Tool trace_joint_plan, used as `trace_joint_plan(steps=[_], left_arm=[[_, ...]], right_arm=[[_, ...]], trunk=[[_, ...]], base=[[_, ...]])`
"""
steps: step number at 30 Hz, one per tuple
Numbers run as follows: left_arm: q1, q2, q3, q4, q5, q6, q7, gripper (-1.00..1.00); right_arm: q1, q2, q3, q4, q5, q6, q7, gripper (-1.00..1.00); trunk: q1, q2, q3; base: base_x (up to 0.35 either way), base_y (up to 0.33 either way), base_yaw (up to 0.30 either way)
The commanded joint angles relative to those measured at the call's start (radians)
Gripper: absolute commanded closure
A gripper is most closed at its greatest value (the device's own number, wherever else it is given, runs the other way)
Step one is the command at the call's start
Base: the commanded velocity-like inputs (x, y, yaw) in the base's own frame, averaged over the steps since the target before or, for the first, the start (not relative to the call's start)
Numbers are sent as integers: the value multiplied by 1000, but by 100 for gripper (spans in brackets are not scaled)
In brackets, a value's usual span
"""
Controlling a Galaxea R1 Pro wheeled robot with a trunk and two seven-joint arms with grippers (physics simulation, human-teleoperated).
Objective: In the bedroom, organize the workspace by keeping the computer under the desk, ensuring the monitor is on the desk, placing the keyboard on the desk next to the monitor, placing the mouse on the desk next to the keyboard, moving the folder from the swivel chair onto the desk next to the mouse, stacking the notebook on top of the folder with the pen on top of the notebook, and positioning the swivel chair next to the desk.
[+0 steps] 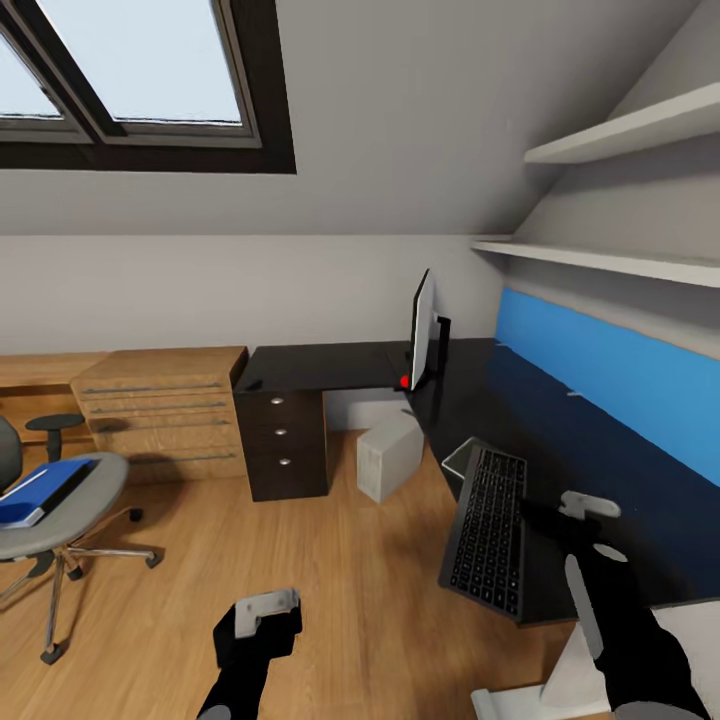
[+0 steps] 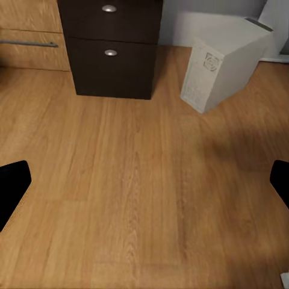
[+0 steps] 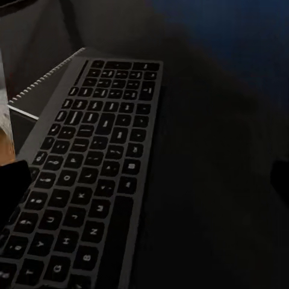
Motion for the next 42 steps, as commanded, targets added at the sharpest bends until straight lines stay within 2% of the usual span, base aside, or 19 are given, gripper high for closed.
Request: trace_joint_plan(steps=[1, 8, 13, 22, 30, 42], left_arm=[[0, 0, 11, 0, 8, 4, 6, -100], [0, -1, 29, 1, 37, 3, 6, -100], [0, 0, 31, 2, 51, 3, 5, -100], [0, 0, 29, 9, 54, 1, 5, -100], [0, -1, 26, 25, 52, 1, 6, -100], [0, -1, 26, 28, 52, 1, 6, -100]], right_arm=[[-52, -1, 26, 71, 10, 5, -36, -100], [-251, -2, 62, 352, 22, 4, -139, -100], [-321, 0, 71, 465, 23, -17, -167, -100], [-343, 23, 71, 549, 21, -111, -174, -100], [-340, 57, 73, 565, 26, -123, -182, -100], [-338, 68, 73, 567, 29, -125, -180, -100]], trunk=[[0, 0, -1], [0, 0, -1], [0, 0, -1], [0, 0, -1], [0, 0, -1], [0, 0, -1]], base=[[0, 0, 0], [0, 0, 0], [2, -1, 0], [156, -133, 0], [239, -236, 40], [143, -141, 254]])
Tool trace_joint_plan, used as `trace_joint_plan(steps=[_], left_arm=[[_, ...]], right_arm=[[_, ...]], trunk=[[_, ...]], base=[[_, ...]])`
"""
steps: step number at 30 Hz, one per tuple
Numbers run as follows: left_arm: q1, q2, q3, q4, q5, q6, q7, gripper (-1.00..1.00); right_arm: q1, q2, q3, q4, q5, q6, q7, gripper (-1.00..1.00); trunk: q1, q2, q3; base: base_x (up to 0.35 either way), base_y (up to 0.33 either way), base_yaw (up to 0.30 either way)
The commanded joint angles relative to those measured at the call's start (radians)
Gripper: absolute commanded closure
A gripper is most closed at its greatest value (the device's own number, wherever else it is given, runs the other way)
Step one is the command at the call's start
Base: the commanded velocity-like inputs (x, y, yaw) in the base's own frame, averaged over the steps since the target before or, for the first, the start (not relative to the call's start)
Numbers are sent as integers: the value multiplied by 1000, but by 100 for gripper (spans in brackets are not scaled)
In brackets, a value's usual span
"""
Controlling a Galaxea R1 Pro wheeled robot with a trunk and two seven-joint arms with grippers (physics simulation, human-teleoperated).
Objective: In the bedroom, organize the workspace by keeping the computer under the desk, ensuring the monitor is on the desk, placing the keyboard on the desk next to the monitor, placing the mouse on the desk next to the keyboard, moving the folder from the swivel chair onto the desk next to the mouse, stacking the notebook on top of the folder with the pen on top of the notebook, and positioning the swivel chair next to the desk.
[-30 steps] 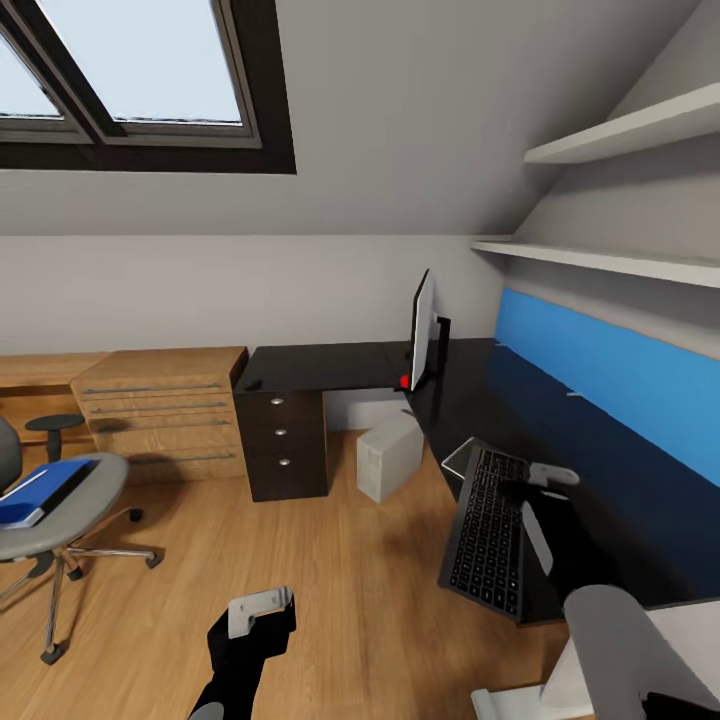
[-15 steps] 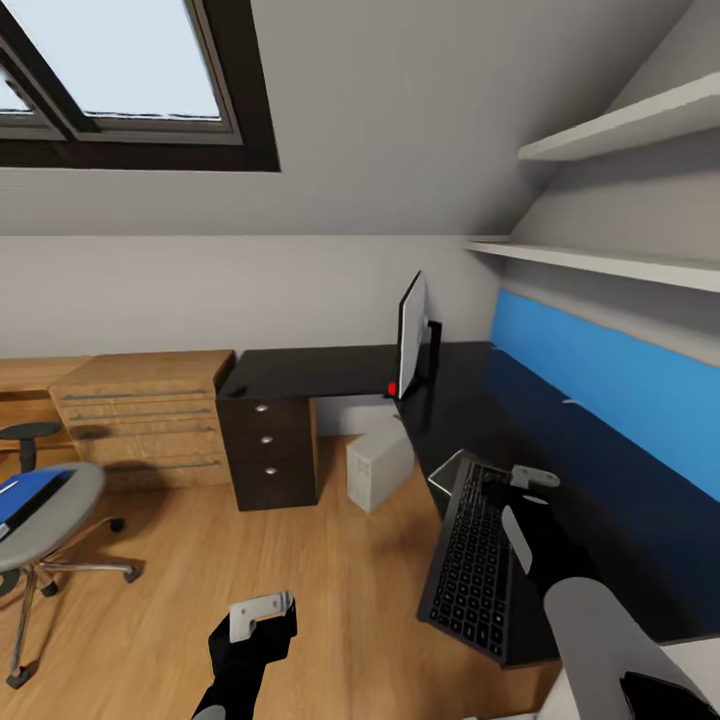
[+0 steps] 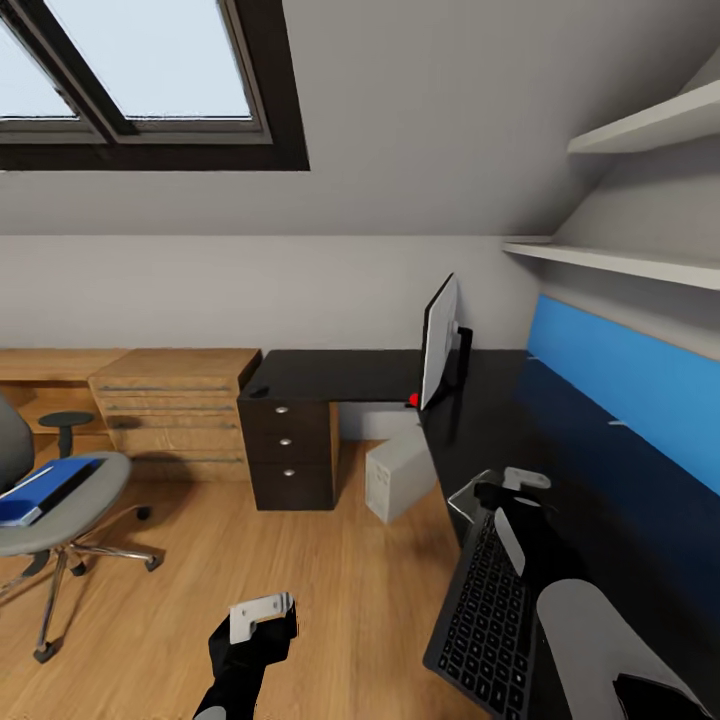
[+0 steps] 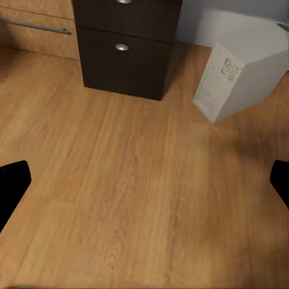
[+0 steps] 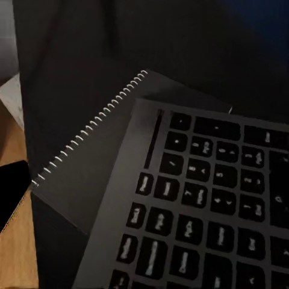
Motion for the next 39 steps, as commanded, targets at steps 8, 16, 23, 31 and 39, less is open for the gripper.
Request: trace_joint_plan(steps=[8, 16, 23, 31, 39], left_arm=[[-1, 0, -1, -1, 6, 3, 6, -100], [0, 0, -1, -2, 5, 3, 6, -100], [0, 0, -17, -2, 5, 3, 4, -100], [-1, 0, -19, -3, 5, 3, 4, -100], [-1, 0, -22, -4, 6, 3, 4, -100]], right_arm=[[0, 0, -3, -2, 3, 6, 0, -100], [0, -1, -2, -1, 7, 7, 0, -100], [0, -3, 0, 0, 43, 7, 1, -100], [0, -2, 1, 0, 61, 7, 1, -100], [0, -3, 1, 1, 68, 8, 0, -100]], trunk=[[0, -1, -3], [0, -1, -4], [0, -1, -4], [0, -1, -4], [0, -1, -4]], base=[[10, -9, 267], [4, -1, 77], [113, -17, 4], [14, -3, 0], [1, 0, 0]])
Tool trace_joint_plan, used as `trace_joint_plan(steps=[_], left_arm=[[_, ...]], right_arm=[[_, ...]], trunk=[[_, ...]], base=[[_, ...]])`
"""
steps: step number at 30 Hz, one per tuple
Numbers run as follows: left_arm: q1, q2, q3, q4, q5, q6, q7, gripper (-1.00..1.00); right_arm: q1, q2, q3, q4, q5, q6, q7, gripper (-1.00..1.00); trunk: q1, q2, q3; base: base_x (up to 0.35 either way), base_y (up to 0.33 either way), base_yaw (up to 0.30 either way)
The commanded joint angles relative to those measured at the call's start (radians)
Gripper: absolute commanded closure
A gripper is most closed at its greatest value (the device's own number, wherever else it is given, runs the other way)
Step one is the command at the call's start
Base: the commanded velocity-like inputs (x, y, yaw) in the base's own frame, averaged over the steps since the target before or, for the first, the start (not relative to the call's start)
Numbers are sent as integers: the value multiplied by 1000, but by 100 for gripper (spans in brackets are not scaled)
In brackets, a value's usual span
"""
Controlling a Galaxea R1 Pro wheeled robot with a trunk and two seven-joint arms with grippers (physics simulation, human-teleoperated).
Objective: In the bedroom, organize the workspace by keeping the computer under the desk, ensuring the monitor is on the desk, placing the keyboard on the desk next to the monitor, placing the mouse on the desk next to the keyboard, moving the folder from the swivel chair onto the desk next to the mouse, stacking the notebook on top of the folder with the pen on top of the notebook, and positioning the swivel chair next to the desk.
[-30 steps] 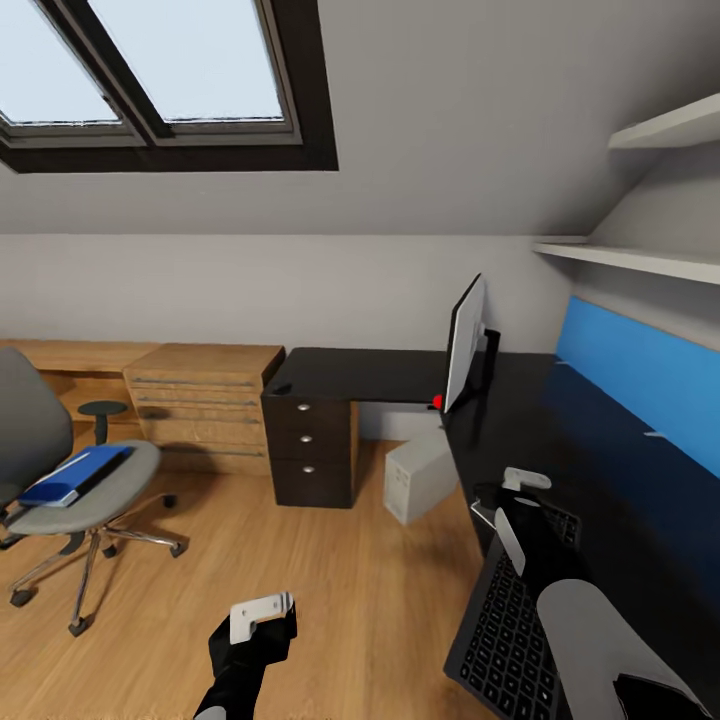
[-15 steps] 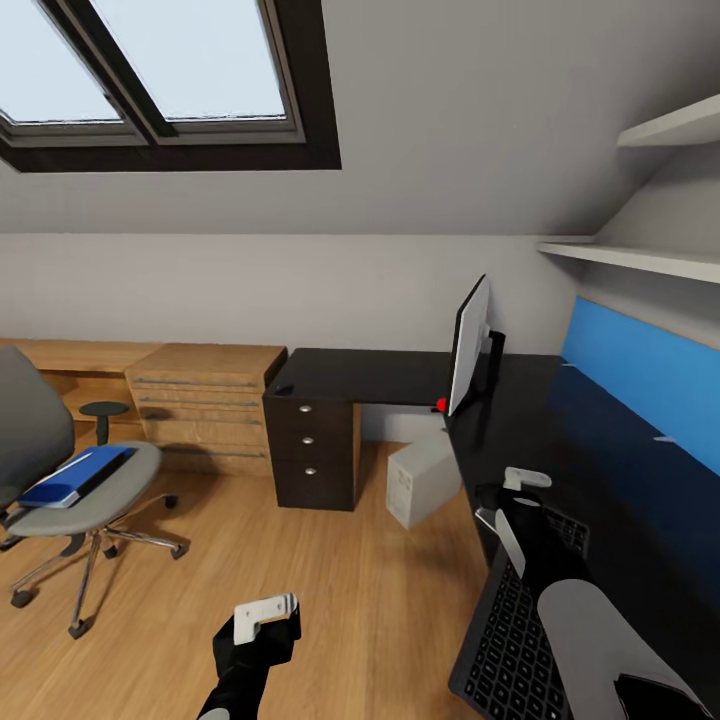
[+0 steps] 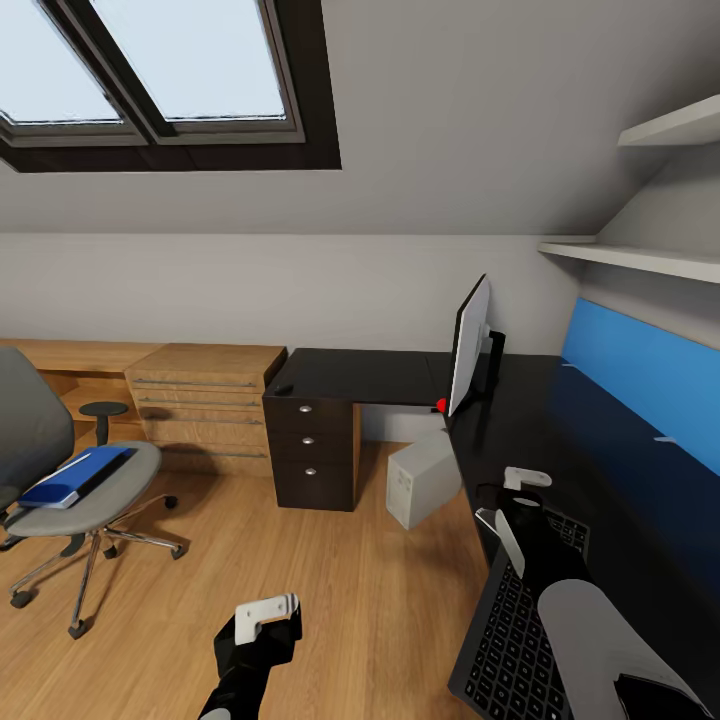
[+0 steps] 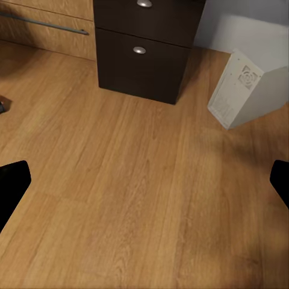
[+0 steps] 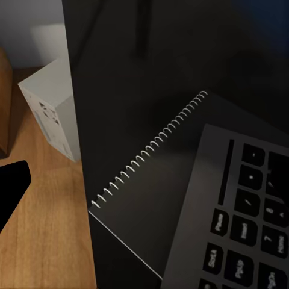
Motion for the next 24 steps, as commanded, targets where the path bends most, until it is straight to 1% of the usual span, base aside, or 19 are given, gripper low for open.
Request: trace_joint_plan(steps=[1, 3, 4, 5, 10, 15, 20, 24], left_arm=[[0, 0, -1, -2, 6, 3, 6, -100], [0, 0, -6, -2, 6, 3, 6, -100], [0, 0, -19, -2, 7, 3, 6, -100], [0, 0, -21, -2, 7, 3, 6, -100], [0, 0, -24, -2, 7, 3, 6, -100], [0, 0, -25, -2, 6, 3, 6, -100], [0, 0, -26, -2, 6, 3, 6, -100], [0, 0, -28, -2, 5, 2, 6, -100]], right_arm=[[0, 1, -4, -2, 9, 7, 2, -100], [0, 0, -4, -1, 10, 7, 2, -100], [0, -2, -4, -1, 10, 7, 3, -100], [0, -2, -4, -1, 10, 7, 3, -100], [0, -3, -4, -1, 12, 7, 2, -100], [0, -10, -4, 3, 13, 6, 0, -100], [0, -19, -4, 31, 13, 2, 0, -100], [0, -21, -3, 42, 13, -2, 0, -100]], trunk=[[0, -1, -1], [0, -1, -1], [0, -1, -1], [0, -1, -1], [0, -1, -1], [0, -1, -1], [0, -1, -1], [0, -1, -1]], base=[[0, 0, 0], [0, 0, 0], [0, 0, 0], [0, 0, 0], [17, 0, 0], [149, 0, 0], [80, 0, 0], [21, 0, 0]])
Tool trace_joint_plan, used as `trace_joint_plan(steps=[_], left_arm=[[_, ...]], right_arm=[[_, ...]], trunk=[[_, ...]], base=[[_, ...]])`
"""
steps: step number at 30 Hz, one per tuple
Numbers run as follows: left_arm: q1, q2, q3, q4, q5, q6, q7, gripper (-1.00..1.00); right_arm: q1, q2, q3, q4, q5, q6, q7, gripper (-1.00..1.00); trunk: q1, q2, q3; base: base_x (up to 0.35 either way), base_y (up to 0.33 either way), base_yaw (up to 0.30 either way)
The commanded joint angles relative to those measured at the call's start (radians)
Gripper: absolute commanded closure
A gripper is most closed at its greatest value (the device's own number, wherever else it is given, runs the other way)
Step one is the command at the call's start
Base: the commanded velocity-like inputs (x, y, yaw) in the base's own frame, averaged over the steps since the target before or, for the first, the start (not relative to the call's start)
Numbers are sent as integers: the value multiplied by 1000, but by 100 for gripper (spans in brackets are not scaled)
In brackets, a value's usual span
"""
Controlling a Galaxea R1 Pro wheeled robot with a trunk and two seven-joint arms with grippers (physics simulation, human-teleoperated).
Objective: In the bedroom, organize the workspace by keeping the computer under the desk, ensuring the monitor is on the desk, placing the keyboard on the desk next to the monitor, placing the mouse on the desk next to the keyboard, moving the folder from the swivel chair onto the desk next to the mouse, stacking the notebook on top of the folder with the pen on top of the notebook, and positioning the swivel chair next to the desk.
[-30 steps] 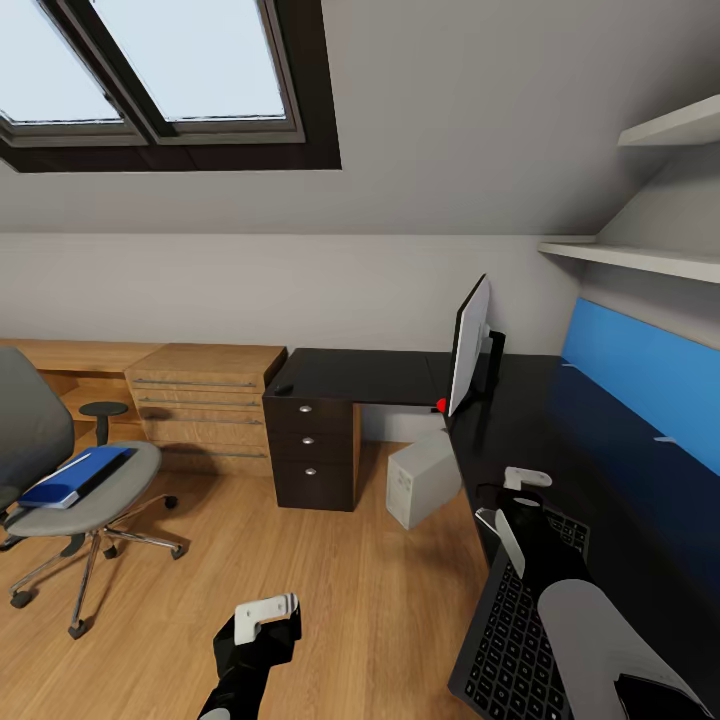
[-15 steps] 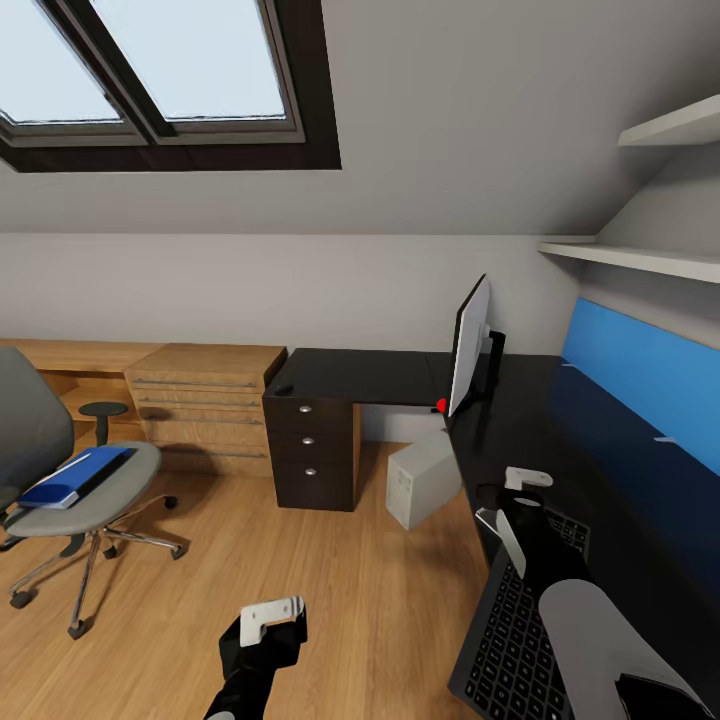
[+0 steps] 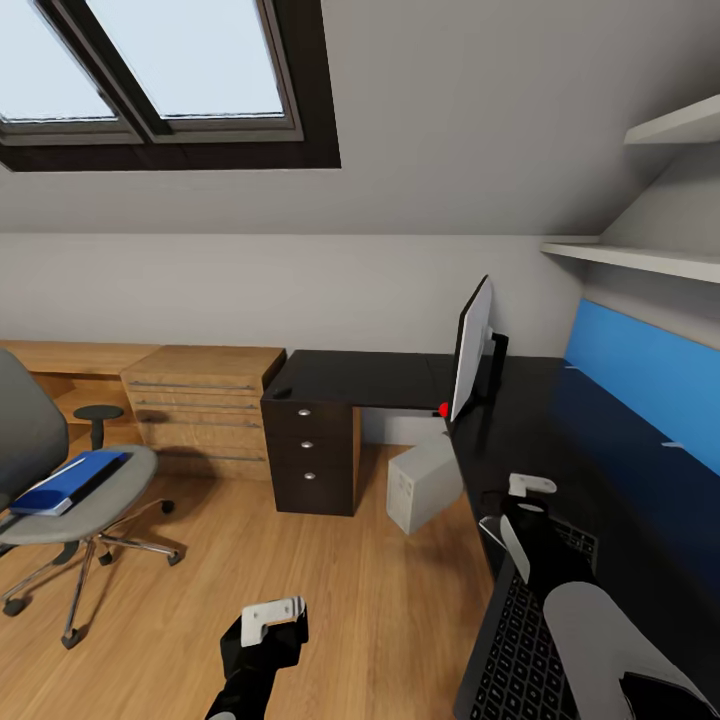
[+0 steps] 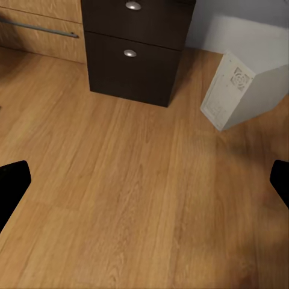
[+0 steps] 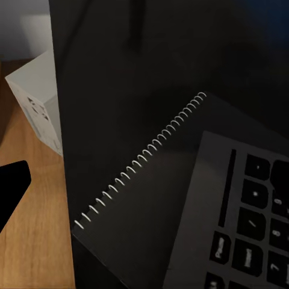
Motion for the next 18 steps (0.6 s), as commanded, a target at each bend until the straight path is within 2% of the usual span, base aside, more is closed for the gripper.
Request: trace_joint_plan(steps=[1, 9, 12, 18], left_arm=[[0, 0, -2, -2, 6, 3, 6, -100], [0, 0, -5, -9, 6, 2, 6, -100], [0, 0, -17, -13, 6, 1, 6, -100], [0, 0, -33, -15, 7, 1, 6, -100]], right_arm=[[0, 0, -1, 2, 11, 7, 1, -100], [0, -16, -1, 63, 20, -13, -1, -100], [0, -27, -1, 92, 21, -26, -3, -100], [0, -33, -1, 107, 21, -34, -11, -100]], trunk=[[0, -1, -1], [0, -1, -1], [0, -1, -1], [0, -1, -1]], base=[[9, 0, 0], [3, 0, 0], [0, 0, 0], [0, 0, 0]])
